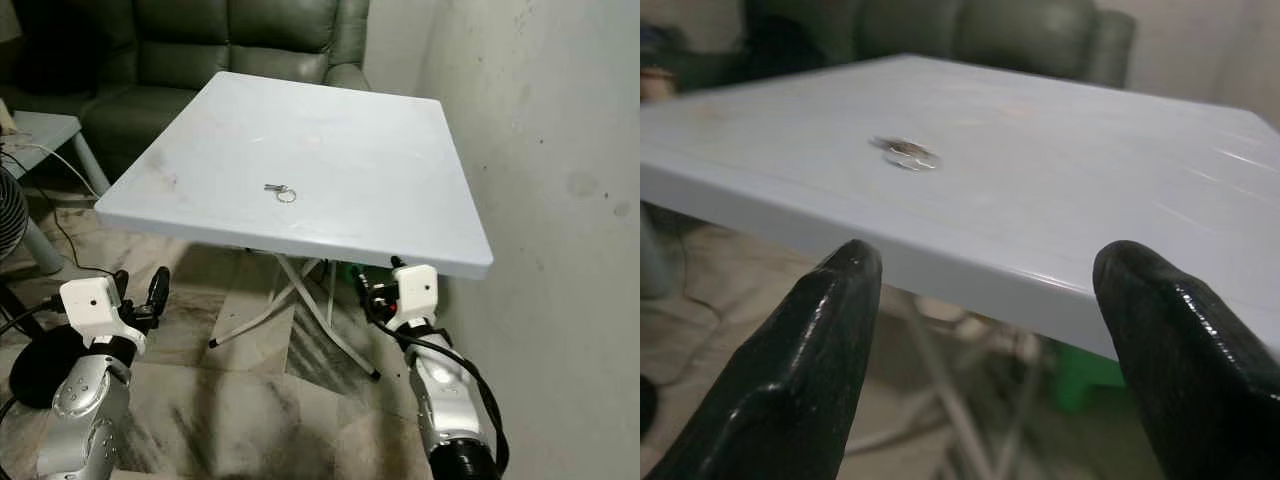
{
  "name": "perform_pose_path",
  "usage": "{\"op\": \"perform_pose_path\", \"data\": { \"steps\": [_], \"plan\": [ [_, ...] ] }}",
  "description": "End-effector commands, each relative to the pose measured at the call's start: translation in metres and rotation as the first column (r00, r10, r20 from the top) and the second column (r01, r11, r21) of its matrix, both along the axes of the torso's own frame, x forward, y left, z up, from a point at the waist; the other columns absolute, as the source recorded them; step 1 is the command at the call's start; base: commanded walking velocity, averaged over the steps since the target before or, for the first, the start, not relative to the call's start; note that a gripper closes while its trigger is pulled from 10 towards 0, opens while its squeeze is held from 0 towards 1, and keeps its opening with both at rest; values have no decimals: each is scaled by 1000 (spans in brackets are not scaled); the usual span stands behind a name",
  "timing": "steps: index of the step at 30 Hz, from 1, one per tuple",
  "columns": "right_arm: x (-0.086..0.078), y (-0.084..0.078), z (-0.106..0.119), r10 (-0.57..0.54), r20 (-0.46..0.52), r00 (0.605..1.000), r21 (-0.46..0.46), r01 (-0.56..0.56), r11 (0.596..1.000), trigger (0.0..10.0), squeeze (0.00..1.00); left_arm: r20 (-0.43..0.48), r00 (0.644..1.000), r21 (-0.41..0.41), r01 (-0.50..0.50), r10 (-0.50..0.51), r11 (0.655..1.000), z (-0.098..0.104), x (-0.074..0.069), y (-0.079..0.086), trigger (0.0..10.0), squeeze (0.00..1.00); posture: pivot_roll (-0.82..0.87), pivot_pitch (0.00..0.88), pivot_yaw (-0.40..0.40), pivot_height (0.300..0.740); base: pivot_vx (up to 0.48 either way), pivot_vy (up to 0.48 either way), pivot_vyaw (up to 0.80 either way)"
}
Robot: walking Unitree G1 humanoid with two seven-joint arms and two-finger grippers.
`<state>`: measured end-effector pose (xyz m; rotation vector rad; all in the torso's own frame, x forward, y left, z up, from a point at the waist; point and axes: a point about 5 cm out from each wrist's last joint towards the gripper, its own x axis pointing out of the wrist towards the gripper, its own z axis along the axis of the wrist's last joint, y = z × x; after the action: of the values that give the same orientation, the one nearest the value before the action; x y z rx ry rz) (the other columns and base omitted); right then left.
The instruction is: Hang keys on a hook
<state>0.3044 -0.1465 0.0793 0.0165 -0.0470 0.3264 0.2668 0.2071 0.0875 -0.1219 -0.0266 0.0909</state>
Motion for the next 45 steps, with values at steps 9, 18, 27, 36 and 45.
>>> {"op": "perform_pose_path", "data": {
  "steps": [9, 18, 27, 36, 45],
  "plan": [
    [1, -7, 3, -8, 4, 1000, -14, 8, 1000, 10000, 0, 9, 1000, -10, 11, -11, 1000, 3, 2, -6, 10000, 0, -65, 15, -52, 740, 0, 480, 0],
    [0, -8, 3, -9, 4, 1000, -16, 9, 1000, 10000, 0, 14, 1000, -7, 7, -7, 1000, 4, 2, -7, 10000, 0, -68, 23, -54, 740, 0, 320, 0],
    [0, -9, 3, -11, 0, 1000, -23, 11, 1000, 10000, 0, -4, 1000, 1, 12, -12, 1000, 2, 1, -8, 10000, 0, -67, 26, -57, 740, 0, 0, 0],
    [-1, -8, 4, -10, -3, 1000, -24, 10, 1000, 10000, 0, -21, 1000, -2, 19, -19, 1000, 1, -1, -8, 10000, 0, -65, 31, -56, 740, 30, 0, 0],
    [-1, -7, 3, -8, -4, 1000, -21, 8, 1000, 10000, 0, -35, 999, -5, 26, -26, 1000, 0, 0, -8, 10000, 0, -64, 26, -54, 740, 312, 0, 0]
  ]
}}
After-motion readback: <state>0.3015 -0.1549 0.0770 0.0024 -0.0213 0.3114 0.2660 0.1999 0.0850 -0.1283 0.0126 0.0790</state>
